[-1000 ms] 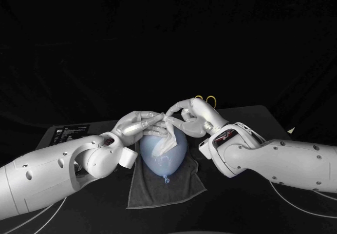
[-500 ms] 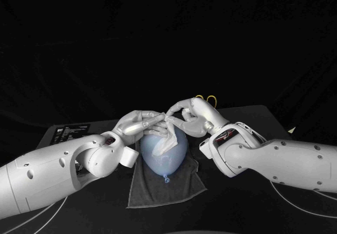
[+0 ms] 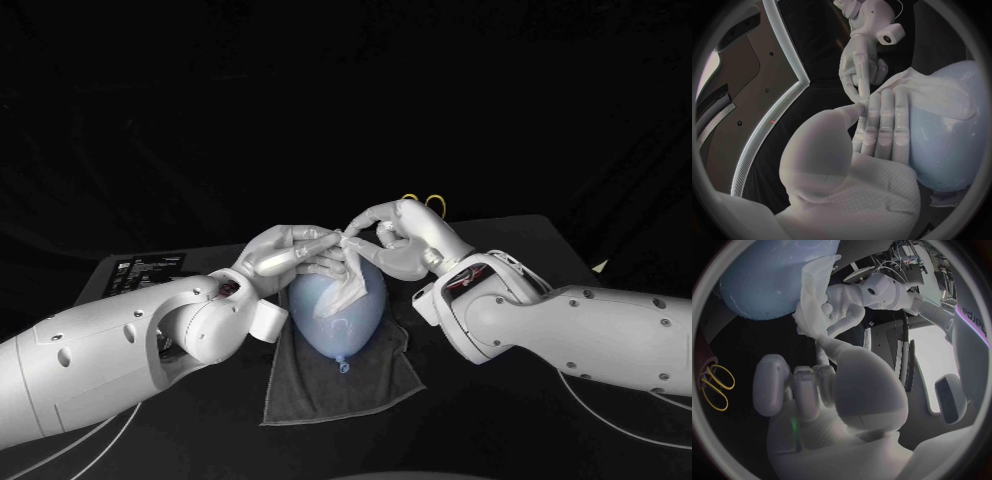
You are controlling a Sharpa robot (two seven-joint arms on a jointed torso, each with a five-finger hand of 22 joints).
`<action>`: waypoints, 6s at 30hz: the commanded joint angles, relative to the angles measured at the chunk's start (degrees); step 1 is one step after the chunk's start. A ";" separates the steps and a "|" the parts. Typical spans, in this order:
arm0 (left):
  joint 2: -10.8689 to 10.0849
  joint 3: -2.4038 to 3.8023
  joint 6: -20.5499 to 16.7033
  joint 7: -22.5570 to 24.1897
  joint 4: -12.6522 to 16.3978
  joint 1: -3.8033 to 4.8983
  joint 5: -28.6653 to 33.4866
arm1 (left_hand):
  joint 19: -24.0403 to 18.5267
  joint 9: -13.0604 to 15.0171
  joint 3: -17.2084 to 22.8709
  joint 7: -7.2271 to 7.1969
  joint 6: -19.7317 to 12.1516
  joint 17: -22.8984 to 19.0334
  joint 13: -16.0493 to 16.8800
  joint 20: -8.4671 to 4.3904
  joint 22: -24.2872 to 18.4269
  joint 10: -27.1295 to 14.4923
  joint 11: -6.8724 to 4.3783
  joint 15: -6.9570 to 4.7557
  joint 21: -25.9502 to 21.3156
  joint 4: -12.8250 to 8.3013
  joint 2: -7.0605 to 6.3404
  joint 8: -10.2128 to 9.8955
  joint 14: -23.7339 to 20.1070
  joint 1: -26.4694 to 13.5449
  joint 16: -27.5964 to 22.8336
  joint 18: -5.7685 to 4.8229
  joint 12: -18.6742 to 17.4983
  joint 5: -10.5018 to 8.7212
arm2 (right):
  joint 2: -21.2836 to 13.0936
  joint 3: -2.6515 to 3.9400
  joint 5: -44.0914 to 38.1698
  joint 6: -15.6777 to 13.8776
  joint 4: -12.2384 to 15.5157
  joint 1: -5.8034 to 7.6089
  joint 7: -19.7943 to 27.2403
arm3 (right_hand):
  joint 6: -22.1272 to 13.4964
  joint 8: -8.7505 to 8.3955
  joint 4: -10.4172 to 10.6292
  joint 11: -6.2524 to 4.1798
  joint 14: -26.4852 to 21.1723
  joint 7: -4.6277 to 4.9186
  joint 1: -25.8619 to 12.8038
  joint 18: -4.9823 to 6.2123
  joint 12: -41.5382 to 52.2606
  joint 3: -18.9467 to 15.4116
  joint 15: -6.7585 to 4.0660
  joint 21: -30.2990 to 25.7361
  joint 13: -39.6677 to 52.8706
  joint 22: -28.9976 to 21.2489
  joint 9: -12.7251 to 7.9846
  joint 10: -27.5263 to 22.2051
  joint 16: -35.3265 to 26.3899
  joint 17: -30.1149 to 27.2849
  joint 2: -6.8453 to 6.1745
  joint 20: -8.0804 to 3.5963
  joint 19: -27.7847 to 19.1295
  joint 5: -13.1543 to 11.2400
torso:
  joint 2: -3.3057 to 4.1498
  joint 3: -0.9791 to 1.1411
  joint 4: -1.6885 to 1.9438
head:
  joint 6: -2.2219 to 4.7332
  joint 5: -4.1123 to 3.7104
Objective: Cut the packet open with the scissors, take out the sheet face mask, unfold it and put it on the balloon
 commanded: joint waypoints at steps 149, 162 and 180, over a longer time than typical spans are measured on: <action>-0.63 0.07 -4.02 -0.18 0.89 0.05 -4.15 | -0.48 10.47 -0.64 -0.67 -0.02 4.06 1.56 -0.17 2.21 2.38 -0.97 -0.93 2.84 -2.85 1.11 1.64 1.26 -0.41 3.14 1.49 1.07 0.25 | 1.33 -0.01 5.28 -0.58 -1.76 -1.36 3.80 | -0.11 2.92 1.06 -0.81 5.98 -0.77 -2.14 -0.80 -0.98 -2.80 -0.83 0.85 11.67 10.99 2.15 3.32 0.36 15.09 2.31 -0.56 0.60 0.18 | 0.00 0.01 0.00 | -0.63 0.35; -0.85 0.07 -7.51 -0.21 1.34 0.04 -5.80 | -5.48 19.21 10.32 -0.42 -2.57 8.17 7.27 -0.80 9.17 -0.69 -0.94 -1.09 11.67 -5.78 -1.28 4.50 -1.02 -5.16 8.73 1.22 7.35 0.24 | 0.14 -0.01 5.64 -0.34 -1.15 -1.36 3.74 | -0.11 3.04 0.88 -0.85 5.98 -0.79 -2.06 -0.80 -0.88 -2.68 -0.86 0.90 11.75 11.01 2.20 3.38 0.36 15.09 2.30 -0.59 0.62 0.18 | -0.04 -0.02 -0.02 | -0.86 0.41; -1.31 0.07 -12.11 -0.46 1.35 0.04 -5.92 | -9.91 25.26 19.54 -0.74 -1.94 9.09 12.53 -1.16 16.04 -3.18 -1.35 -1.72 20.45 -9.02 -4.34 4.84 -1.57 -9.92 12.80 1.56 13.71 2.26 | -1.48 -0.01 6.64 -0.14 -0.38 -1.36 3.84 | -0.12 3.16 0.71 -0.88 5.98 -0.81 -2.01 -0.82 -0.75 -2.57 -0.89 1.00 11.85 11.03 2.26 3.47 0.36 15.09 2.29 -0.62 0.66 0.18 | -0.02 0.00 0.00 | -0.88 0.53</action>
